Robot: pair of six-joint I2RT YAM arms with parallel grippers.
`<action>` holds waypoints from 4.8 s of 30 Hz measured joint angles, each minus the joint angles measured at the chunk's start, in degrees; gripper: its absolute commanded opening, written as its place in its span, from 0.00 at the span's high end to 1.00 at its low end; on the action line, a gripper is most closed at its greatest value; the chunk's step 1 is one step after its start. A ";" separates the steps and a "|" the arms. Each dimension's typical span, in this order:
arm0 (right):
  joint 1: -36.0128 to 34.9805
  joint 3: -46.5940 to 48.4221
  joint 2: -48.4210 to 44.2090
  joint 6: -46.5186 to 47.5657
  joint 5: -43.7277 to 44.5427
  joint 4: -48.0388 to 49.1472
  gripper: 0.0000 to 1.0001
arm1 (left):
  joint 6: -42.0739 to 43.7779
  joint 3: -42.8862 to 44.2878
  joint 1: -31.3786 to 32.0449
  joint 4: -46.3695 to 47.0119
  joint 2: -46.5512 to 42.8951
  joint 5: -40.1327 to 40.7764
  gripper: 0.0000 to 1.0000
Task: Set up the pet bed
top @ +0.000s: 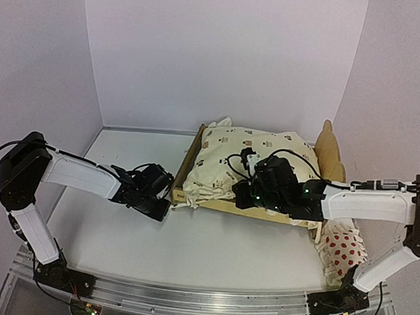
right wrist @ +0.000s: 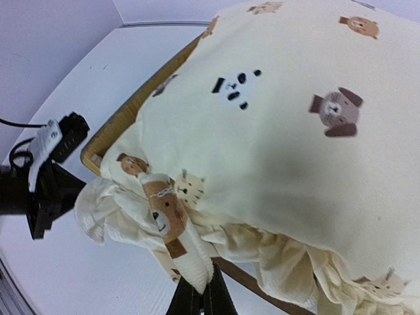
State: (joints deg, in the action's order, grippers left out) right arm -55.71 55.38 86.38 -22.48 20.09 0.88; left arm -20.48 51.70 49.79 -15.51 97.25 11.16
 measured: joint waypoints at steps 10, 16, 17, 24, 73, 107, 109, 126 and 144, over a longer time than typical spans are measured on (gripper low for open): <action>0.95 -6.51 -6.98 1.14 -0.41 -3.27 1.00 | 1.22 1.93 -10.28 0.85 -0.04 -6.05 1.00; 2.69 -9.67 -10.98 1.45 -0.49 -4.72 1.00 | 1.66 2.61 -12.64 0.89 -0.07 -10.02 1.00; 2.97 -10.33 -12.01 1.45 -0.57 -4.86 1.00 | 1.69 2.68 -12.81 0.92 -0.07 -10.37 1.00; 3.38 -13.16 -15.22 1.62 -1.45 -4.89 1.00 | 2.07 2.71 -13.45 1.02 -0.07 -12.66 1.00; 0.17 24.19 -9.73 4.35 -0.65 -53.75 0.06 | 3.26 -0.82 -18.94 4.57 -18.40 -12.97 0.25; 32.24 18.18 -12.95 -1.71 4.74 -65.40 0.92 | 5.95 15.45 -14.58 5.04 3.04 -21.64 0.78; 32.65 18.68 -12.20 -2.11 2.89 -64.27 0.93 | 5.81 15.38 -13.99 4.61 3.06 -20.98 0.80; 30.00 28.33 0.59 8.99 -5.67 -55.42 0.92 | -3.70 -7.47 -9.67 -1.91 -21.71 -9.30 0.73; 24.76 31.54 8.73 10.81 -15.04 -49.44 0.14 | -4.97 9.25 -6.98 -15.46 -29.96 -0.23 0.17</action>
State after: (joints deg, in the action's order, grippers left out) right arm -30.95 86.92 95.11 -11.67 5.05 -48.55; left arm -25.45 60.96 42.81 -30.97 67.30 10.93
